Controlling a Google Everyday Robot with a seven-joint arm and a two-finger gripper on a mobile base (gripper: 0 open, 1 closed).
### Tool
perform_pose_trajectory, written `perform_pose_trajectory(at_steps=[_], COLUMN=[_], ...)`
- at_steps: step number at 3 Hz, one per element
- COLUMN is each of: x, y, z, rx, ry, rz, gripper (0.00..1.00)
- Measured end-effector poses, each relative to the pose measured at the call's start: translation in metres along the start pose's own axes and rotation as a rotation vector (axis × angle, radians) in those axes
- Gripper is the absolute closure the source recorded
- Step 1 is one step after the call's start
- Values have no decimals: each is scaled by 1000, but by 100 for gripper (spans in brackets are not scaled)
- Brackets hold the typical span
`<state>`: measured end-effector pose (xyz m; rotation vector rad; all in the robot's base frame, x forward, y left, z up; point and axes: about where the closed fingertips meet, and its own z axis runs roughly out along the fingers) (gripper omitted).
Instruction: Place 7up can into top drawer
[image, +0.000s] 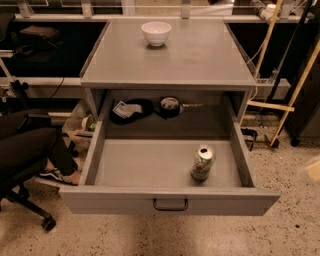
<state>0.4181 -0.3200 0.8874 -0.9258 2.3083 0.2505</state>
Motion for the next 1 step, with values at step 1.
perform_pose_trajectory(at_steps=[1], x=[0], y=[0], z=[0], rx=[1], ry=[-1], rz=[0], gripper=[0])
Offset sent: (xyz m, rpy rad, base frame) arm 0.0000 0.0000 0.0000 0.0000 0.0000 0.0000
